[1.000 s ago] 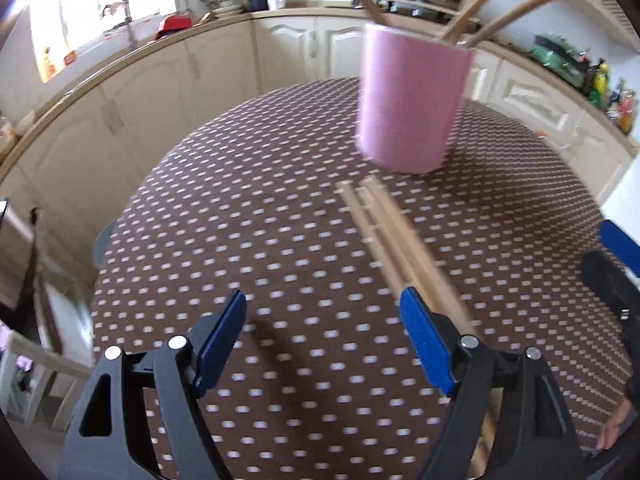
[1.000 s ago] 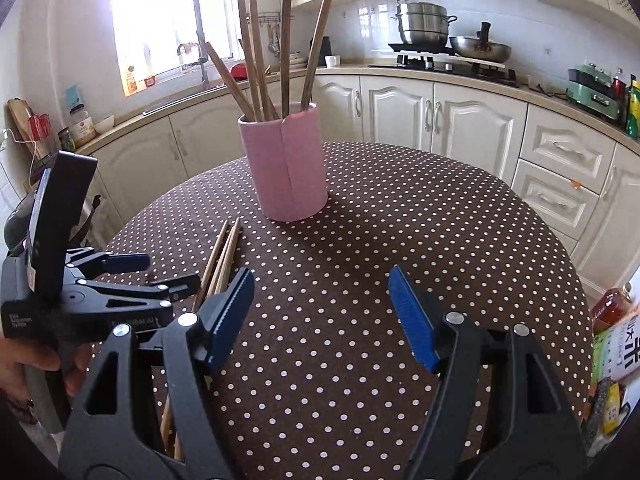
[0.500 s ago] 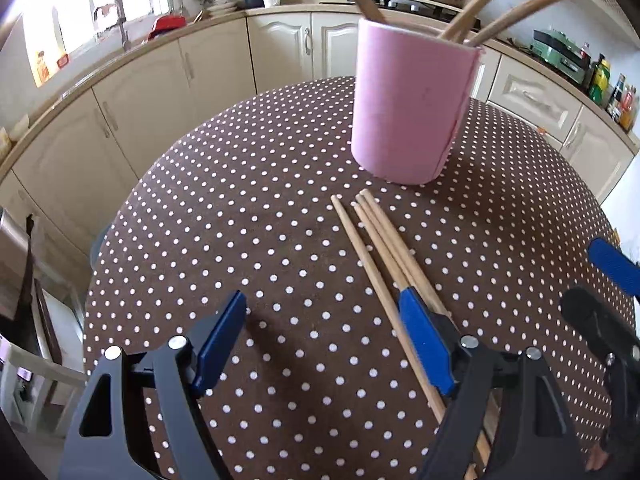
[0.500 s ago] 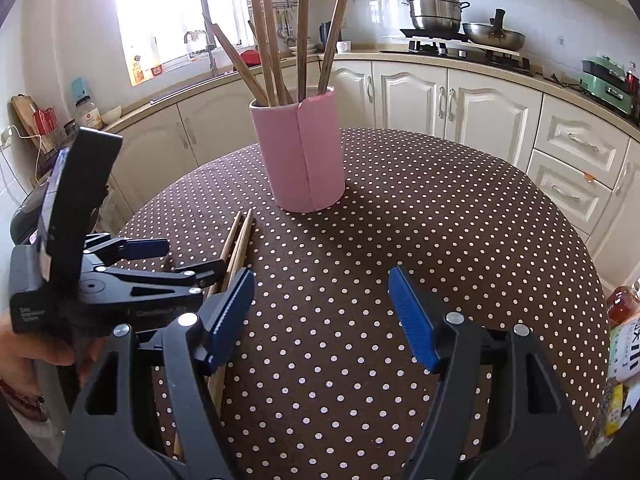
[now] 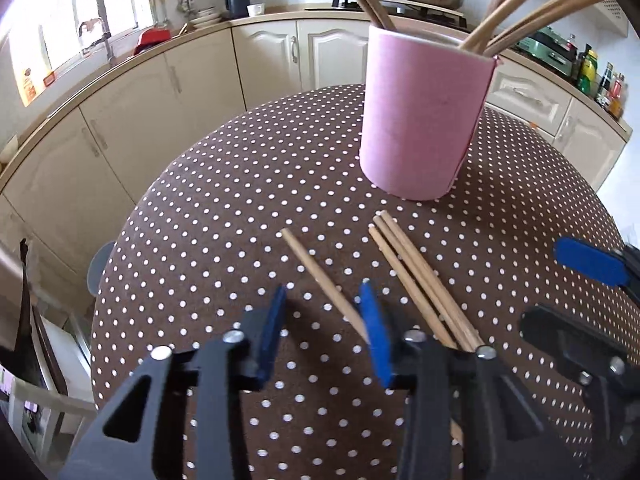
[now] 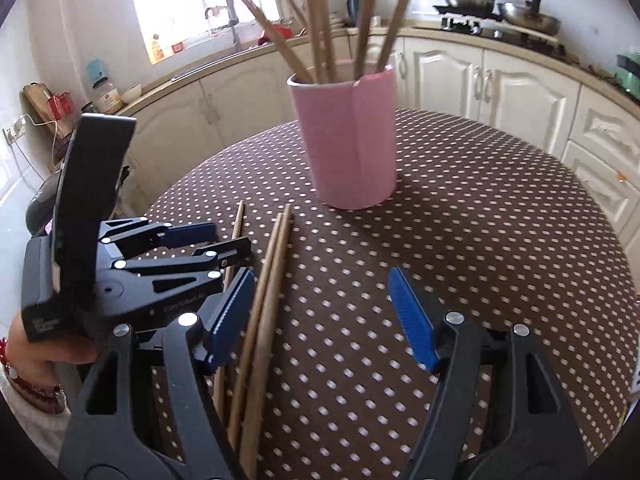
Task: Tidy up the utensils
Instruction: 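Lower the right tool toward the chopsticks lying beside the cup, then close the right tool on one wooden chopstick and lift it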
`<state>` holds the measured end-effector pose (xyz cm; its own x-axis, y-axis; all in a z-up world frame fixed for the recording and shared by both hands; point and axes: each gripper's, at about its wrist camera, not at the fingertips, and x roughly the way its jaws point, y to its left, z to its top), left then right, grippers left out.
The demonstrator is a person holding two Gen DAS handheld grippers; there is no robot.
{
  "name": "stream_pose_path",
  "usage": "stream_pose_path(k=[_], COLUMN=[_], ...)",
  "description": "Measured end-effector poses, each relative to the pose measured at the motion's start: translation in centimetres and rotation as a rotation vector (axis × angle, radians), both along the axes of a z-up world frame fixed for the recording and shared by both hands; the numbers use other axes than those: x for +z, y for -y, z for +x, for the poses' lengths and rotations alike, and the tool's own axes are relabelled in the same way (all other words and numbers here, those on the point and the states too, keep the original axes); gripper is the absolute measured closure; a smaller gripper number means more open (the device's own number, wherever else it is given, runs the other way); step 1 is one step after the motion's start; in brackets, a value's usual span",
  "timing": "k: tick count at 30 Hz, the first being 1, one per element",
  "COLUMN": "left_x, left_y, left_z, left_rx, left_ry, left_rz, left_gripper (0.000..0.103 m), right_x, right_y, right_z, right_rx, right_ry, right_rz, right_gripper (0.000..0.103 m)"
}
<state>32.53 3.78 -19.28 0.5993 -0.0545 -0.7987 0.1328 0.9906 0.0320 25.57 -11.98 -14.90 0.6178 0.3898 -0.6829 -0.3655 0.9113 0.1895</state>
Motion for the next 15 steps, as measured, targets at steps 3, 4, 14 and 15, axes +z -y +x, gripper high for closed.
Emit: stream_pose_path(k=[3,4,14,15], left_x=[-0.1,-0.1,-0.3,-0.3], left_y=[-0.2,-0.4,-0.6,-0.5], left_z=[-0.8,-0.8,-1.0,-1.1], left_rx=[-0.015,-0.02,-0.049,-0.056], left_ry=[-0.005,-0.008,-0.004,-0.002], left_rz=[-0.012,-0.019,-0.04,-0.04], left_gripper=[0.082,0.082,0.087,0.088], right_x=[-0.4,-0.5,-1.9,-1.9], right_y=[-1.0,-1.6,-4.0,-4.0], right_z=[0.7,1.1,3.1,3.1], right_rx=[0.023,0.038,0.093,0.089], right_ry=[-0.029,-0.038,-0.124,-0.126], right_rz=[0.002,-0.009,-0.075,-0.08], right_gripper=[0.039,0.042,0.082,0.085])
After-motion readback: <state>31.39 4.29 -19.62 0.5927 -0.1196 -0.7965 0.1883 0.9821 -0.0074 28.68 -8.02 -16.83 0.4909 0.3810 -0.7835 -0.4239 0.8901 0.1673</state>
